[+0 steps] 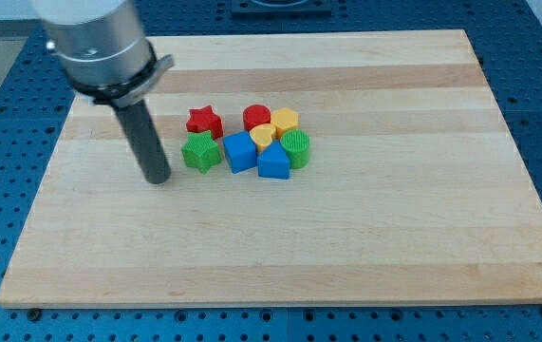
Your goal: Slide the group of blocks a bit down
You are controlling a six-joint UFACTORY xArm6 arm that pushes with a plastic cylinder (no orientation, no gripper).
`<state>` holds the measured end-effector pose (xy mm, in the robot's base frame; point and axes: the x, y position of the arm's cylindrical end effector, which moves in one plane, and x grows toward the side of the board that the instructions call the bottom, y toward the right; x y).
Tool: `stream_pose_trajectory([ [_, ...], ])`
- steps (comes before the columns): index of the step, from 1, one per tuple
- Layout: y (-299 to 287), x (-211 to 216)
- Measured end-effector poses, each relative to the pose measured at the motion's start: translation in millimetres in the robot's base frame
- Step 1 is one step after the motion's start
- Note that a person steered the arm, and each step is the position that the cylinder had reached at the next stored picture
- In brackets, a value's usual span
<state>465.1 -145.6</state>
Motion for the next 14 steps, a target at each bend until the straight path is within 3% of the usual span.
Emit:
stream_pose_trajectory([
  [3, 29, -27],
  [4, -33, -35],
  [5, -44, -65],
  [7, 24, -74],
  [12, 34, -130],
  [14, 49, -112],
])
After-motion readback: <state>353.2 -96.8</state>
